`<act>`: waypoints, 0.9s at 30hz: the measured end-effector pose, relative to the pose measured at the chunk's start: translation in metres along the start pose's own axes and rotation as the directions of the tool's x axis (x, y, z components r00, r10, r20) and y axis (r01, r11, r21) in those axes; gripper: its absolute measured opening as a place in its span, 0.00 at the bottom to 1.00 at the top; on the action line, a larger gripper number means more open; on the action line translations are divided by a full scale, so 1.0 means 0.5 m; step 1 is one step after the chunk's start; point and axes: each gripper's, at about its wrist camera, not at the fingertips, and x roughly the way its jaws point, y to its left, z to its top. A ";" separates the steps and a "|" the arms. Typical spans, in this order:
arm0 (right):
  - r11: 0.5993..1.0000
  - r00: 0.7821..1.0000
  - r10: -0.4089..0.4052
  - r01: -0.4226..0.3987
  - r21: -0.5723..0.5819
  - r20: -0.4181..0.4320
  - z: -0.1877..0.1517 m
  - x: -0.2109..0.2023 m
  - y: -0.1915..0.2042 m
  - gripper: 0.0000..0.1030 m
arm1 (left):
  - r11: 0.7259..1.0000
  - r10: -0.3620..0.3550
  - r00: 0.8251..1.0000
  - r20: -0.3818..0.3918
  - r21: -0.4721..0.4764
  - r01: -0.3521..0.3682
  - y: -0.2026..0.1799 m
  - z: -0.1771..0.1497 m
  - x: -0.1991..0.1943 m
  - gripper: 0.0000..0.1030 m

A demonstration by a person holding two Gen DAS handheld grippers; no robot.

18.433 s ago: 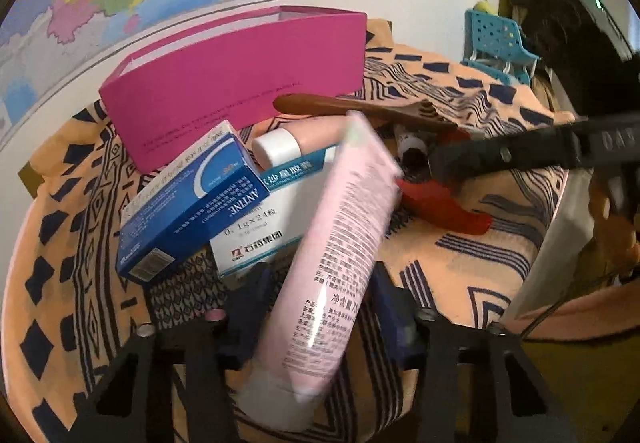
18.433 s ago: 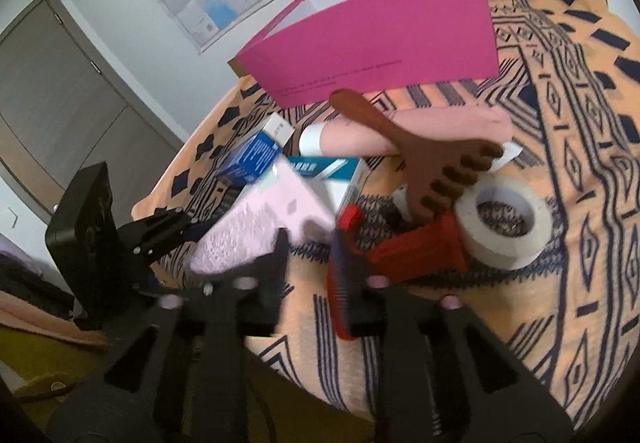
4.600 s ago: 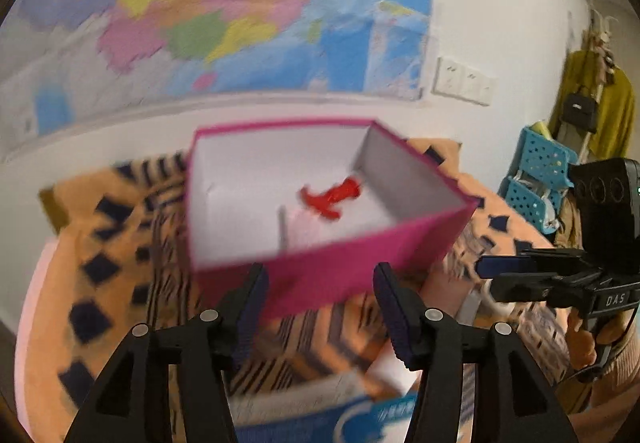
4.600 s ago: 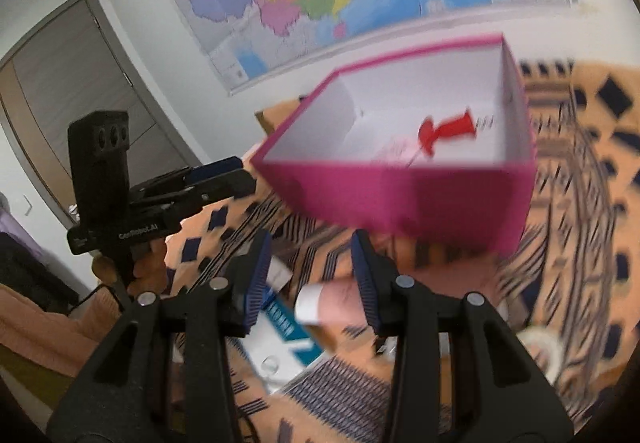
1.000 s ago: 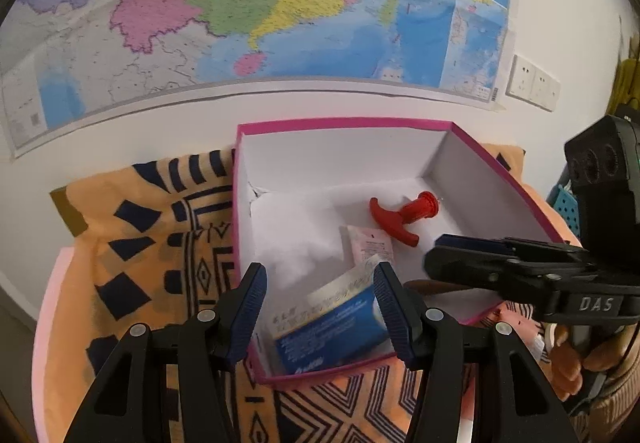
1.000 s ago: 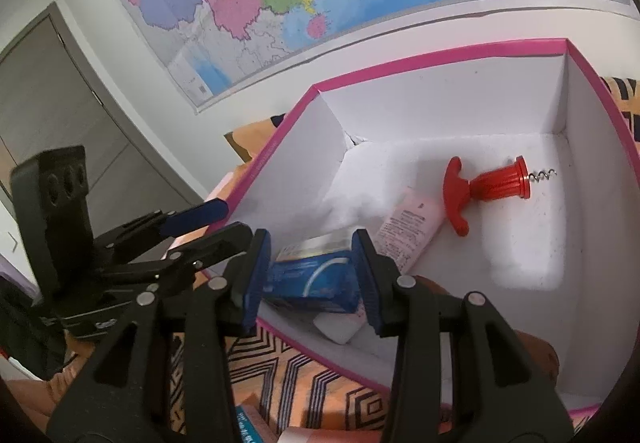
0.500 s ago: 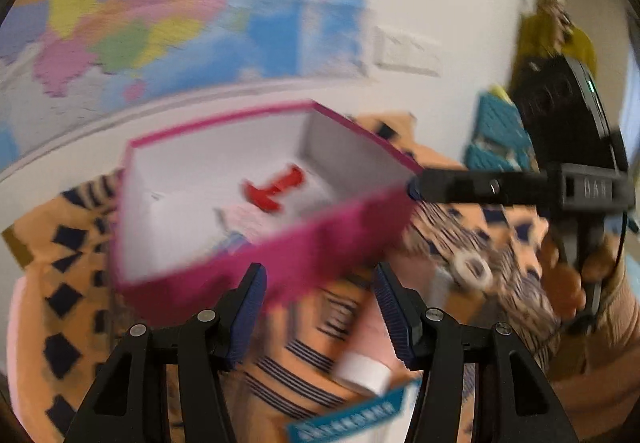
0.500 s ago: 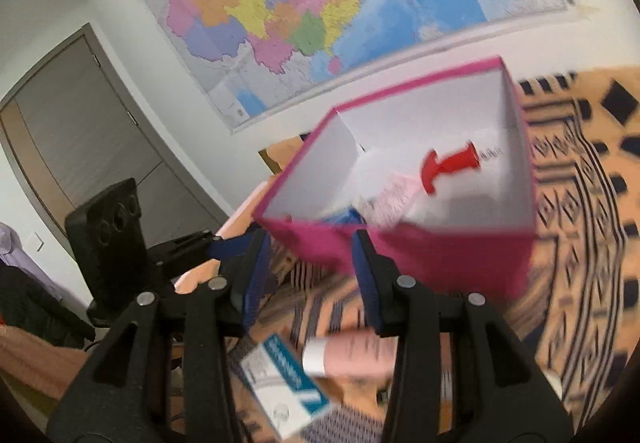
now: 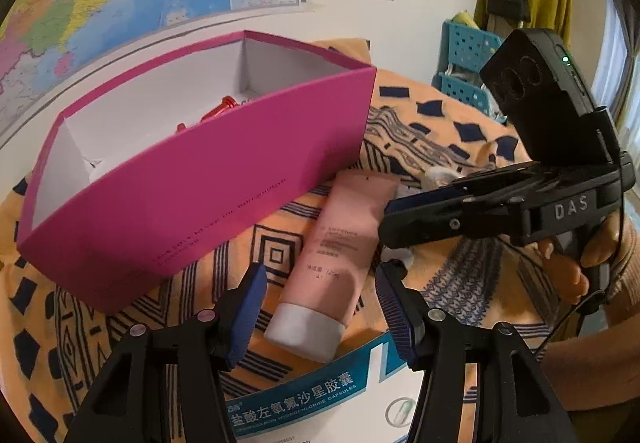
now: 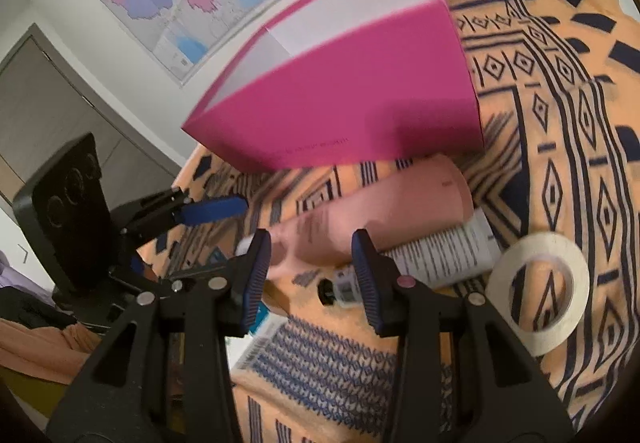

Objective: Organize rigid objects
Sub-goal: 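Move the left gripper down to the large pink lotion tube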

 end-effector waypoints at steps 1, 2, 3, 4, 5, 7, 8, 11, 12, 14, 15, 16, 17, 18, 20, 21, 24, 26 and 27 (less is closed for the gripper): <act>1.000 1.000 -0.008 0.008 0.001 -0.006 -0.003 0.002 -0.002 0.43 | 1.000 0.001 1.000 -0.007 0.001 -0.001 -0.001 0.001 0.007 0.56; 1.000 1.000 -0.003 0.003 0.003 -0.003 -0.007 -0.001 -0.006 0.43 | 1.000 0.000 1.000 -0.015 0.002 0.000 -0.001 0.000 0.013 0.56; 1.000 1.000 0.002 -0.002 0.009 -0.003 -0.009 -0.003 -0.008 0.43 | 1.000 0.000 1.000 -0.021 0.004 0.000 0.000 -0.001 0.017 0.56; 1.000 1.000 -0.002 0.002 0.010 -0.002 -0.009 -0.005 -0.009 0.43 | 1.000 0.002 1.000 -0.026 0.006 -0.002 -0.001 -0.001 0.021 0.56; 1.000 1.000 -0.013 0.013 0.007 -0.001 -0.011 -0.009 -0.011 0.43 | 1.000 0.003 1.000 -0.031 0.007 -0.002 -0.002 -0.002 0.025 0.56; 1.000 1.000 -0.023 0.023 0.009 -0.004 -0.009 -0.011 -0.014 0.43 | 1.000 0.008 0.999 -0.040 0.005 -0.008 -0.001 -0.003 0.032 0.56; 1.000 1.000 -0.026 0.027 0.011 -0.005 -0.009 -0.012 -0.015 0.43 | 1.000 0.012 0.999 -0.046 0.003 -0.012 0.000 -0.004 0.036 0.56; 0.998 0.998 -0.062 0.062 0.001 0.012 -0.004 -0.023 -0.019 0.43 | 1.000 0.021 0.998 -0.059 -0.008 -0.022 0.006 -0.012 0.042 0.57; 0.997 0.997 -0.075 0.075 0.002 0.022 0.001 -0.028 -0.022 0.43 | 1.000 0.014 0.998 -0.060 -0.017 -0.015 0.009 -0.013 0.042 0.57; 0.995 0.994 -0.097 0.096 0.007 0.042 0.017 -0.036 -0.031 0.43 | 0.999 0.019 0.998 -0.056 -0.037 -0.021 0.013 -0.014 0.037 0.57; 0.994 0.992 -0.113 0.113 0.009 0.053 0.026 -0.039 -0.037 0.43 | 0.999 0.027 0.998 -0.051 -0.044 -0.030 0.013 -0.016 0.033 0.57; 0.991 0.990 -0.131 0.130 0.013 0.060 0.034 -0.041 -0.044 0.43 | 0.998 0.035 0.998 -0.043 -0.056 -0.037 0.015 -0.017 0.026 0.57; 0.989 0.987 -0.149 0.148 0.020 0.062 0.044 -0.040 -0.054 0.43 | 0.997 0.035 0.999 -0.037 -0.073 -0.038 0.018 -0.019 0.018 0.57; 0.987 0.985 -0.160 0.159 0.024 0.059 0.049 -0.038 -0.065 0.43 | 0.996 0.033 0.999 -0.031 -0.088 -0.036 0.021 -0.022 0.010 0.57; 0.983 0.983 -0.182 0.181 0.042 0.036 0.060 -0.025 -0.087 0.43 | 0.992 0.030 0.999 -0.023 -0.119 -0.033 0.025 -0.030 -0.007 0.57; 0.982 0.983 -0.182 0.180 0.047 0.025 0.062 -0.018 -0.094 0.43 | 0.991 0.033 0.999 -0.024 -0.131 -0.036 0.027 -0.034 -0.013 0.57; 0.983 0.984 -0.177 0.177 0.055 -0.001 0.063 -0.002 -0.110 0.43 | 0.983 0.000 0.999 -0.036 -0.185 -0.007 0.036 -0.049 -0.022 0.57; 0.983 0.984 -0.177 0.178 0.055 -0.007 0.064 0.007 -0.115 0.43 | 0.977 -0.020 0.999 -0.043 -0.214 0.010 0.039 -0.058 -0.024 0.57; 0.984 0.985 -0.171 0.171 0.053 -0.006 0.066 0.008 -0.116 0.43 | 0.974 -0.025 0.999 -0.046 -0.227 0.014 0.036 -0.057 -0.018 0.57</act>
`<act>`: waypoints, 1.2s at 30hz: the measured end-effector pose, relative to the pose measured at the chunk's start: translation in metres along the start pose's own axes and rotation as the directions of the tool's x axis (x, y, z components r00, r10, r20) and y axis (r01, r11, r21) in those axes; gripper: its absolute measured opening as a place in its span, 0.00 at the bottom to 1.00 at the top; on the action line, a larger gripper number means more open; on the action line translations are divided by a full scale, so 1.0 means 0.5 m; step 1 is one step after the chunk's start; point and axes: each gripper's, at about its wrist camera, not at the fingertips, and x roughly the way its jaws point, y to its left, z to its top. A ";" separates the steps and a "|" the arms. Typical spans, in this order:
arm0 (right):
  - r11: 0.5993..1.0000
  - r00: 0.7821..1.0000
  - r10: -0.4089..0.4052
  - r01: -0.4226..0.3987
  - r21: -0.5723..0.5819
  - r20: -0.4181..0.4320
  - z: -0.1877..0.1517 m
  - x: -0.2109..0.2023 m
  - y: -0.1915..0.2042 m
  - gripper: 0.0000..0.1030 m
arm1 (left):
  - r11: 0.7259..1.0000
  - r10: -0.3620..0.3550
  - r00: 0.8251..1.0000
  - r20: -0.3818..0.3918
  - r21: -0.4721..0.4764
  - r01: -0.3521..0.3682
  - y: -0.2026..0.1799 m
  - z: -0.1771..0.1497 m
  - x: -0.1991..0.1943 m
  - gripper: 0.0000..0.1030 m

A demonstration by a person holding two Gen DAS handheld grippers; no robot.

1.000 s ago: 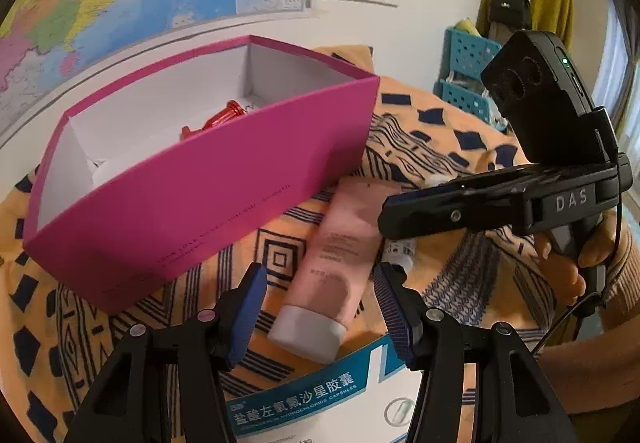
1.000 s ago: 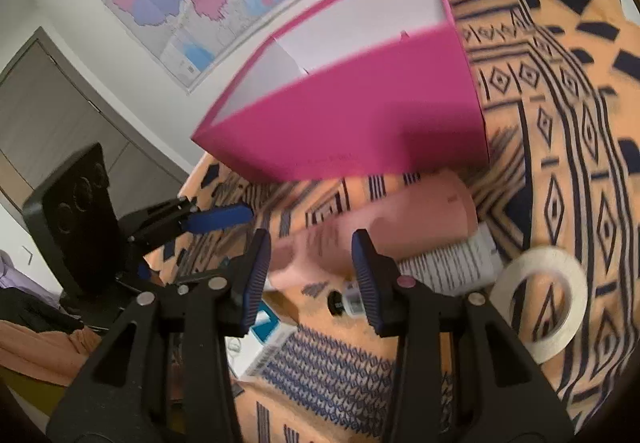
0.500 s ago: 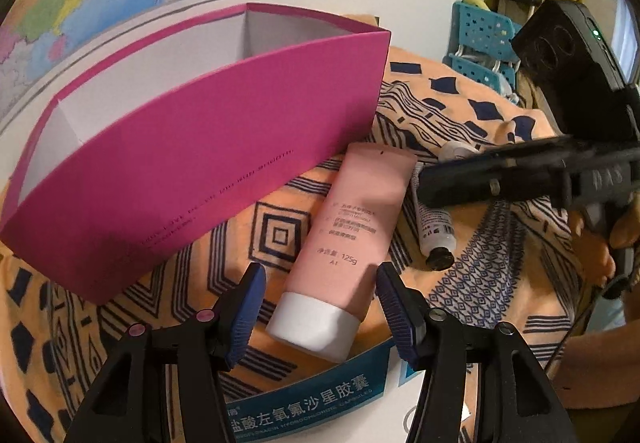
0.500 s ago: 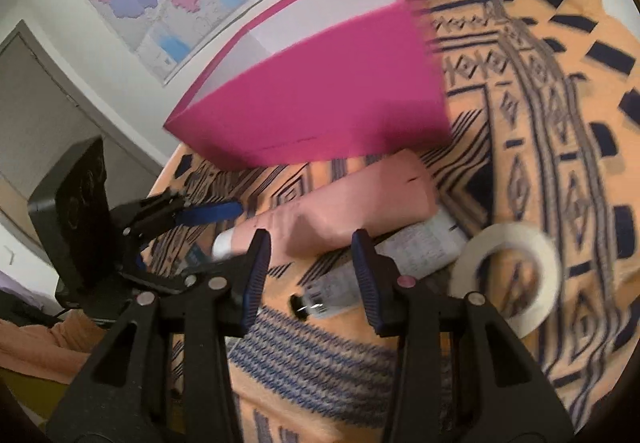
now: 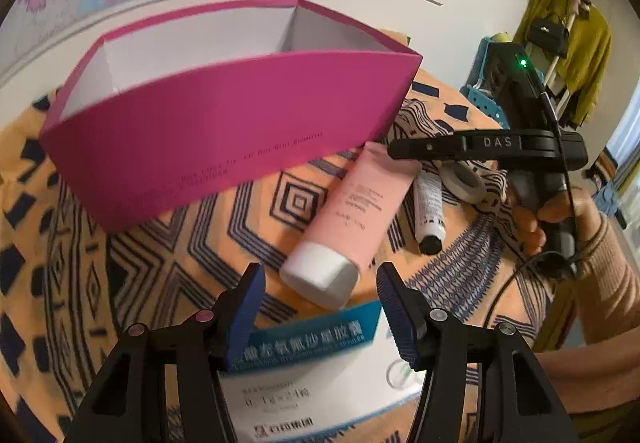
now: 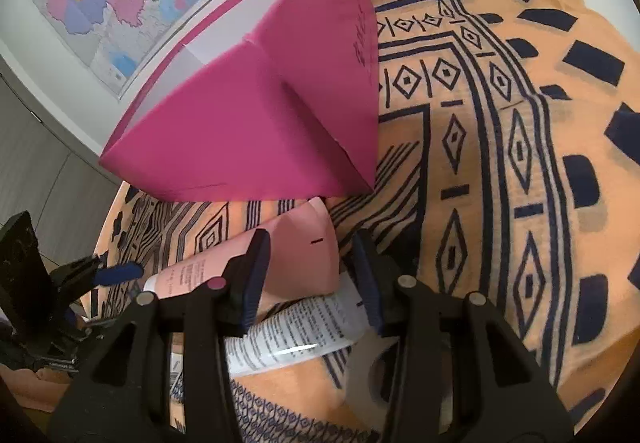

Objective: Organize rigid objects
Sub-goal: 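Move the left gripper down to the large pink lotion tube, then close the left gripper on the pink lotion tube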

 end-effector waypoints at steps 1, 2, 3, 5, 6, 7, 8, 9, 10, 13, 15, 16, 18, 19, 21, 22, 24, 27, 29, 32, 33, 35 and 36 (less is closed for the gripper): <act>1.000 1.000 0.006 -0.006 0.001 -0.001 0.001 0.000 0.000 0.43 | 1.000 -0.010 1.000 -0.009 -0.020 0.010 0.004 -0.003 0.003 0.57; 1.000 1.000 0.014 -0.014 0.002 -0.003 0.001 0.001 0.001 0.43 | 0.999 -0.021 1.000 -0.020 -0.032 0.020 0.006 -0.005 0.006 0.55; 1.000 1.000 0.021 -0.021 -0.001 -0.005 0.000 0.002 0.003 0.43 | 0.999 -0.022 1.000 -0.023 -0.040 0.021 0.009 -0.006 0.008 0.55; 1.000 1.000 0.023 -0.023 -0.012 -0.010 -0.002 0.004 0.009 0.43 | 0.998 -0.037 0.999 -0.033 -0.059 0.035 0.010 -0.009 0.013 0.49; 1.000 1.000 0.022 -0.022 -0.018 -0.012 -0.004 0.004 0.012 0.43 | 0.997 -0.041 0.998 -0.037 -0.064 0.039 0.008 -0.009 0.014 0.44; 1.000 1.000 0.020 -0.020 -0.021 -0.012 -0.005 0.004 0.013 0.43 | 0.997 -0.044 0.998 -0.040 -0.070 0.042 0.008 -0.009 0.015 0.42; 1.000 1.000 0.023 -0.023 -0.019 -0.013 -0.006 0.003 0.013 0.43 | 0.996 -0.049 0.998 -0.041 -0.073 0.046 0.007 -0.008 0.016 0.39; 0.999 1.000 0.028 -0.028 -0.017 -0.012 -0.006 0.002 0.013 0.43 | 0.996 -0.050 0.998 -0.041 -0.073 0.047 0.005 -0.008 0.016 0.36; 0.999 0.999 0.031 -0.031 -0.016 -0.012 -0.007 0.001 0.014 0.43 | 0.996 -0.049 0.998 -0.040 -0.074 0.046 0.004 -0.008 0.015 0.35; 0.999 1.000 0.030 -0.030 -0.017 -0.009 -0.010 -0.001 0.016 0.44 | 0.996 -0.044 0.998 -0.039 -0.078 0.041 0.003 -0.003 0.017 0.35; 0.999 1.000 0.027 -0.027 -0.017 -0.006 -0.011 -0.001 0.017 0.44 | 0.995 -0.053 0.998 -0.040 -0.090 0.049 0.008 -0.001 0.020 0.35; 1.000 1.000 0.026 -0.026 -0.016 -0.004 -0.011 -0.001 0.019 0.44 | 0.994 -0.055 0.998 -0.041 -0.096 0.051 0.009 0.000 0.021 0.35; 0.999 0.999 0.038 -0.038 -0.008 0.002 -0.013 -0.003 0.021 0.46 | 0.994 -0.051 0.998 -0.041 -0.102 0.047 0.013 0.001 0.021 0.35; 0.999 0.999 0.041 -0.041 -0.008 0.005 -0.013 -0.004 0.022 0.46 | 0.994 -0.044 0.998 -0.042 -0.102 0.040 0.015 0.001 0.022 0.35; 0.999 0.999 0.043 -0.043 -0.012 0.011 -0.016 -0.007 0.026 0.46 | 0.994 -0.039 0.998 -0.043 -0.107 0.034 0.020 -0.001 0.017 0.35; 0.999 0.999 0.046 -0.045 -0.008 0.012 -0.018 -0.009 0.026 0.46 | 0.993 -0.038 0.998 -0.041 -0.109 0.034 0.021 -0.001 0.019 0.35; 0.998 0.998 0.055 -0.055 0.002 0.027 -0.022 -0.014 0.026 0.46 | 0.993 -0.040 0.998 -0.038 -0.117 0.035 0.025 -0.002 0.017 0.35; 0.999 0.997 0.054 -0.054 -0.003 0.046 -0.028 -0.024 0.034 0.46 | 0.993 -0.028 0.999 -0.030 -0.116 0.024 0.028 -0.002 0.014 0.35; 0.999 0.997 0.053 -0.052 -0.015 0.058 -0.030 -0.033 0.044 0.46 | 0.993 -0.020 1.000 -0.024 -0.115 0.017 0.029 -0.001 0.009 0.35; 0.998 0.995 0.057 -0.055 -0.031 0.082 -0.031 -0.053 0.059 0.46 | 0.993 -0.020 1.000 -0.007 -0.116 0.019 0.036 0.001 -0.007 0.35; 0.998 0.994 0.061 -0.058 -0.037 0.092 -0.030 -0.062 0.066 0.46 | 0.993 -0.018 1.000 0.004 -0.115 0.018 0.037 0.004 -0.014 0.35; 0.997 0.992 0.066 -0.061 -0.047 0.107 -0.028 -0.076 0.075 0.46 | 0.994 -0.001 1.000 0.010 -0.107 0.002 0.039 0.008 -0.027 0.35; 0.996 0.991 0.069 -0.062 -0.056 0.116 -0.027 -0.084 0.082 0.46 | 0.995 0.006 1.000 0.019 -0.103 -0.004 0.039 0.010 -0.034 0.35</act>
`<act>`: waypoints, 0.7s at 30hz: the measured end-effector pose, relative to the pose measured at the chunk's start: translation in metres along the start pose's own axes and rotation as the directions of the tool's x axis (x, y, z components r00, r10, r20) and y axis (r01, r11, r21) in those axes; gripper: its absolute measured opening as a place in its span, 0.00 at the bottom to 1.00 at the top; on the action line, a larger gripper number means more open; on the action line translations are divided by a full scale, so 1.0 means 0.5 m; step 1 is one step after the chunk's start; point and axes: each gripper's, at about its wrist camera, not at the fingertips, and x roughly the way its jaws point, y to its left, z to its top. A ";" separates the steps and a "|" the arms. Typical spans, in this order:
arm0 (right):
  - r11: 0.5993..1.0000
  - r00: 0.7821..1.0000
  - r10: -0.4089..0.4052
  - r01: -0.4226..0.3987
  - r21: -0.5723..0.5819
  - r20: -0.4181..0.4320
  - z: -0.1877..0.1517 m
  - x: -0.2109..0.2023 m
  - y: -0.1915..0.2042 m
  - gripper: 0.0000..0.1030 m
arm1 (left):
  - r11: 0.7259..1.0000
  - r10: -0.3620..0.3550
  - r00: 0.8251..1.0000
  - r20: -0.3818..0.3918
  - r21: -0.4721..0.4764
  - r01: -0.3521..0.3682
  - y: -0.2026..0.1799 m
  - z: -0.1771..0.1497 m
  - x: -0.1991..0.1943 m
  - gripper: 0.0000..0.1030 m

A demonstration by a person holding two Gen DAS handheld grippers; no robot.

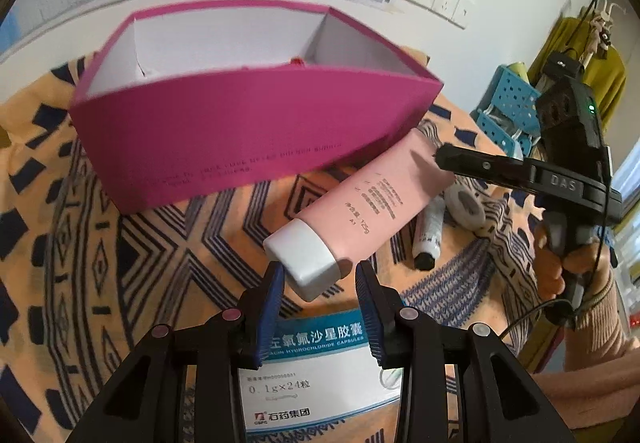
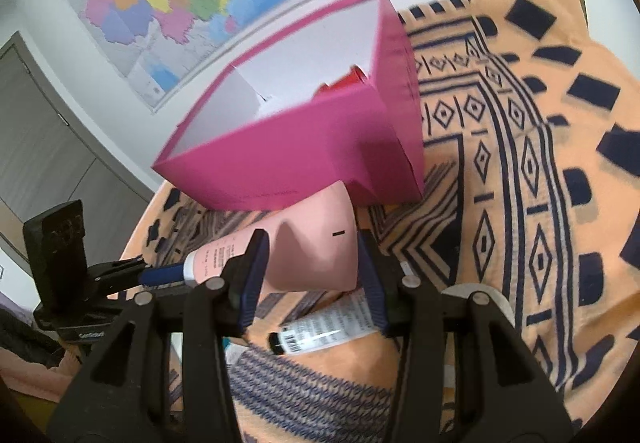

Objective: Organize rigid objects
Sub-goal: 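Close the left gripper on the pink lotion tube, then lift the pink lotion tube with the left gripper over the pink box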

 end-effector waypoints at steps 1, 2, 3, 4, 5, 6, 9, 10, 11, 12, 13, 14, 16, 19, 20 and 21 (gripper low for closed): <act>1.000 1.000 0.001 -0.001 -0.010 0.009 0.003 -0.008 0.007 0.46 | 1.000 0.003 1.000 0.009 0.003 -0.003 0.000 0.003 -0.006 0.35; 1.000 1.000 0.001 0.000 -0.017 0.016 0.005 -0.014 0.011 0.46 | 1.000 0.006 1.000 0.019 0.007 -0.006 -0.001 0.006 -0.013 0.35; 1.000 1.000 0.001 0.000 -0.027 0.026 0.008 -0.021 0.019 0.46 | 1.000 0.008 1.000 0.028 0.010 -0.009 -0.001 0.008 -0.021 0.35; 0.999 0.999 0.000 0.001 -0.035 0.034 0.010 -0.026 0.026 0.46 | 1.000 0.009 0.999 0.039 0.013 -0.010 -0.001 0.013 -0.029 0.35; 0.999 0.999 0.001 0.001 -0.042 0.043 0.013 -0.033 0.032 0.46 | 1.000 0.010 0.999 0.046 0.016 -0.011 -0.001 0.017 -0.034 0.35; 0.999 0.998 0.004 -0.001 -0.050 0.055 0.018 -0.040 0.040 0.46 | 1.000 0.014 0.998 0.056 0.021 -0.016 -0.001 0.022 -0.041 0.35; 0.997 0.997 0.005 0.001 -0.075 0.081 0.030 -0.056 0.057 0.46 | 0.999 0.023 0.996 0.091 0.037 -0.027 -0.005 0.038 -0.063 0.35; 0.997 0.996 0.007 0.000 -0.083 0.086 0.035 -0.059 0.062 0.46 | 0.999 0.027 0.995 0.100 0.039 -0.032 -0.006 0.043 -0.066 0.35; 0.996 0.996 0.008 0.000 -0.090 0.090 0.039 -0.062 0.064 0.46 | 0.999 0.030 0.993 0.113 0.039 -0.035 -0.004 0.050 -0.074 0.35; 0.995 0.995 0.009 0.000 -0.100 0.096 0.046 -0.064 0.067 0.46 | 0.999 0.032 0.992 0.120 0.038 -0.037 -0.006 0.056 -0.075 0.35; 0.994 0.995 0.009 0.002 -0.107 0.101 0.050 -0.066 0.070 0.46 | 0.998 0.036 0.991 0.133 0.040 -0.042 -0.005 0.063 -0.081 0.35; 0.993 0.994 0.008 0.004 -0.115 0.109 0.057 -0.067 0.073 0.46 | 0.998 0.041 0.989 0.141 0.043 -0.047 -0.006 0.069 -0.086 0.35; 0.993 0.993 0.010 0.005 -0.121 0.119 0.068 -0.068 0.076 0.46 | 0.997 0.052 0.986 0.160 0.050 -0.061 -0.009 0.082 -0.094 0.35; 0.991 0.990 0.005 0.014 -0.135 0.139 0.088 -0.069 0.080 0.46 | 0.995 0.064 0.981 0.181 0.061 -0.076 -0.013 0.106 -0.098 0.35; 0.990 0.989 0.003 0.017 -0.137 0.145 0.096 -0.068 0.079 0.46 | 0.994 0.066 0.980 0.187 0.068 -0.080 -0.013 0.116 -0.098 0.35; 0.990 0.989 0.002 0.020 -0.139 0.151 0.101 -0.068 0.079 0.46 | 0.994 0.067 0.979 0.191 0.072 -0.082 -0.015 0.121 -0.097 0.35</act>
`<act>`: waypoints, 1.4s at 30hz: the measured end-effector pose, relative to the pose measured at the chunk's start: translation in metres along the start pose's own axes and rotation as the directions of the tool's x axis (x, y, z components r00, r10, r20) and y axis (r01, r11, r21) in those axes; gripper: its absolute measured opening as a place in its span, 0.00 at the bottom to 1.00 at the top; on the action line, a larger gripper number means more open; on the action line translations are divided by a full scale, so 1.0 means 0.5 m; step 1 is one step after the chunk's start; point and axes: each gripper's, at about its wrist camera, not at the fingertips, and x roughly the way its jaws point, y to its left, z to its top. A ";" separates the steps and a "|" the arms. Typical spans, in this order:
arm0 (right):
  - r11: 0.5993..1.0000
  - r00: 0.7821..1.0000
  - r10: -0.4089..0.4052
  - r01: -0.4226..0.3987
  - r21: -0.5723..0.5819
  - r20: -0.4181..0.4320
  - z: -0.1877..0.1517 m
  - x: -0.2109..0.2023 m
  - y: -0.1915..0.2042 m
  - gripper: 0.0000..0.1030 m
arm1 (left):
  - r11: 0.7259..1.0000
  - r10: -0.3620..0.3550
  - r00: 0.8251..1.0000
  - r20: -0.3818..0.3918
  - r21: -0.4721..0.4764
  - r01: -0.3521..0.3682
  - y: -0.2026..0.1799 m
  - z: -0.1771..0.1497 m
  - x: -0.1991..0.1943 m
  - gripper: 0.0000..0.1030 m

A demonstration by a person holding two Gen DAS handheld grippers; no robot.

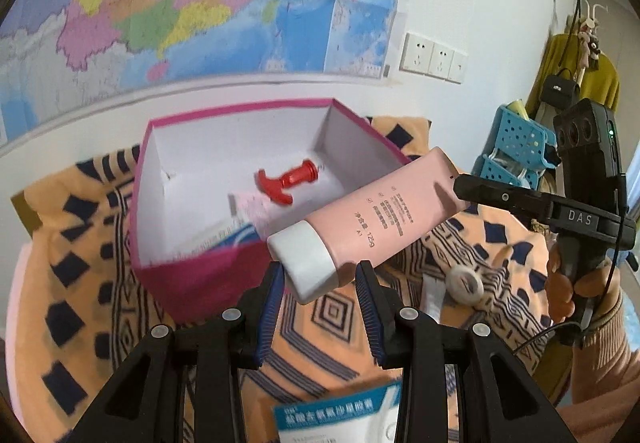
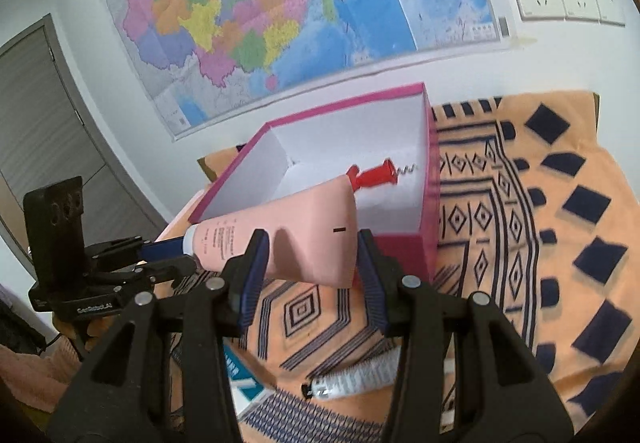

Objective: Organize rigid objects
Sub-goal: 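Lift the pink lotion tube with the left gripper over the pink box, then open the left gripper to drop the pink lotion tube into the box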

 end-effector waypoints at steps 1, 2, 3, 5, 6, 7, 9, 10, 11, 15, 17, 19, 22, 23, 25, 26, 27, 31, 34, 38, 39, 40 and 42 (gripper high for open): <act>1.000 1.000 -0.001 0.001 0.000 0.004 0.006 0.002 -0.002 0.46 | 1.000 0.003 1.000 0.004 0.004 -0.003 0.001 0.007 0.003 0.35; 1.000 1.000 0.000 0.000 0.004 0.007 0.011 0.005 -0.006 0.46 | 1.000 0.008 1.000 0.006 0.007 -0.008 0.001 0.014 0.007 0.35; 1.000 1.000 -0.002 0.002 0.007 0.010 0.018 0.010 -0.011 0.46 | 1.000 0.015 1.000 0.010 0.013 -0.015 0.001 0.022 0.010 0.35; 1.000 1.000 -0.007 0.007 0.008 0.010 0.028 0.020 -0.018 0.46 | 0.999 0.034 0.999 0.021 0.022 -0.035 0.003 0.037 0.018 0.35; 1.000 1.000 -0.006 0.006 0.010 0.010 0.033 0.023 -0.021 0.46 | 0.999 0.043 0.999 0.024 0.023 -0.044 0.005 0.042 0.022 0.35; 1.000 1.000 -0.008 0.008 0.010 0.008 0.037 0.030 -0.024 0.46 | 0.998 0.049 0.998 0.026 0.026 -0.050 0.006 0.047 0.025 0.35; 1.000 1.000 -0.011 0.011 0.014 0.004 0.044 0.039 -0.031 0.46 | 0.998 0.056 0.998 0.024 0.020 -0.056 0.013 0.058 0.037 0.35; 1.000 1.000 -0.013 0.013 0.013 0.000 0.047 0.044 -0.033 0.46 | 0.998 0.062 0.998 0.021 0.021 -0.062 0.016 0.063 0.044 0.35; 1.000 1.000 -0.015 0.015 0.014 -0.005 0.049 0.050 -0.036 0.46 | 0.998 0.067 0.998 0.016 0.018 -0.067 0.020 0.069 0.052 0.35; 0.999 0.999 -0.030 0.031 0.017 -0.024 0.055 0.071 -0.050 0.46 | 0.996 0.083 0.997 -0.002 0.020 -0.083 0.026 0.081 0.078 0.35; 0.999 0.999 -0.036 0.037 0.022 -0.036 0.056 0.082 -0.058 0.46 | 0.996 0.091 0.996 -0.014 0.019 -0.091 0.031 0.083 0.093 0.35; 0.999 0.998 -0.045 0.046 0.027 -0.050 0.057 0.092 -0.064 0.46 | 0.995 0.095 0.995 -0.031 0.015 -0.094 0.036 0.084 0.109 0.35; 0.997 0.995 -0.068 0.069 0.015 -0.066 0.058 0.105 -0.068 0.46 | 0.996 0.093 0.994 -0.050 0.009 -0.093 0.042 0.083 0.128 0.35; 0.997 0.994 -0.077 0.077 0.006 -0.073 0.058 0.109 -0.067 0.46 | 0.996 0.092 0.994 -0.059 0.006 -0.091 0.045 0.082 0.136 0.35; 0.994 0.990 -0.110 0.109 -0.015 -0.085 0.057 0.118 -0.065 0.47 | 0.996 0.090 0.993 -0.073 0.001 -0.090 0.048 0.082 0.148 0.35; 0.992 0.989 -0.121 0.119 -0.030 -0.083 0.058 0.120 -0.063 0.47 | 0.996 0.093 0.992 -0.080 0.002 -0.093 0.049 0.082 0.155 0.35; 0.991 0.987 -0.134 0.131 -0.041 -0.087 0.059 0.122 -0.060 0.47 | 0.995 0.095 0.992 -0.085 0.002 -0.095 0.049 0.082 0.159 0.35; 0.984 0.981 -0.173 0.168 -0.065 -0.085 0.063 0.127 -0.055 0.48 | 0.996 0.092 0.990 -0.104 -0.007 -0.093 0.055 0.082 0.175 0.35; 0.981 0.980 -0.184 0.179 -0.071 -0.081 0.065 0.130 -0.052 0.48 | 0.995 0.093 0.990 -0.102 -0.017 -0.095 0.058 0.085 0.179 0.35; 0.980 0.980 -0.187 0.180 -0.085 -0.074 0.064 0.127 -0.044 0.48 | 0.995 0.094 0.992 -0.089 -0.020 -0.096 0.056 0.085 0.174 0.35; 0.981 0.981 -0.182 0.176 -0.083 -0.071 0.062 0.124 -0.042 0.48 | 0.995 0.096 0.992 -0.082 -0.018 -0.098 0.055 0.083 0.170 0.37; 0.981 0.982 -0.179 0.173 -0.082 -0.067 0.061 0.120 -0.040 0.48 | 0.995 0.099 0.992 -0.075 -0.017 -0.100 0.054 0.082 0.166 0.37; 0.985 0.986 -0.158 0.154 -0.075 -0.057 0.055 0.109 -0.038 0.48 | 0.995 0.095 0.994 -0.056 -0.011 -0.096 0.049 0.075 0.151 0.38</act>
